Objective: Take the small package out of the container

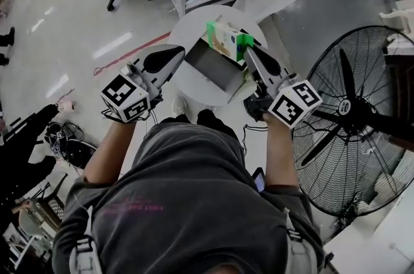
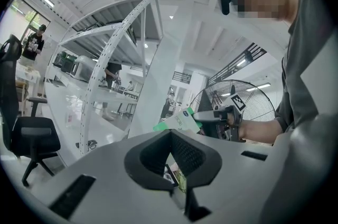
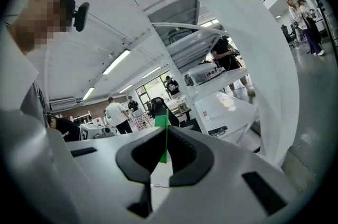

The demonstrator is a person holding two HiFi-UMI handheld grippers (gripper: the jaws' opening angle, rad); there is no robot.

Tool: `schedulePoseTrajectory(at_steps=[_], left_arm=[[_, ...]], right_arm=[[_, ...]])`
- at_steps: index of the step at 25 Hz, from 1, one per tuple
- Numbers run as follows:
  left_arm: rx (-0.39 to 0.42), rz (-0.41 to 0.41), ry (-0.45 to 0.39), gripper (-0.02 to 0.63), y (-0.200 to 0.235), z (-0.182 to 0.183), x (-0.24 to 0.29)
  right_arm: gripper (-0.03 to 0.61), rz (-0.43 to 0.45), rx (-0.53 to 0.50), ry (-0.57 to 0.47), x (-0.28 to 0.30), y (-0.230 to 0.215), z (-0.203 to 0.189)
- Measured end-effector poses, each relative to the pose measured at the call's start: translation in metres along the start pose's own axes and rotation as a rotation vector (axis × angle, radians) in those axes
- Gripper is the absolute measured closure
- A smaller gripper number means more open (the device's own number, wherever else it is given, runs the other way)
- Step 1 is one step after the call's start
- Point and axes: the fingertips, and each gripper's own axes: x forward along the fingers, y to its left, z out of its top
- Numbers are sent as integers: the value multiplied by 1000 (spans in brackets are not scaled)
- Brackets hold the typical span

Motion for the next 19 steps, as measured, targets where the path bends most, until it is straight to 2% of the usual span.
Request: schedulePoseTrajectory(at_steps=[19], left_arm=[[-23, 18, 22, 598, -1, -12, 31]], right_arm=[[554, 22, 21, 55, 2, -32, -11]])
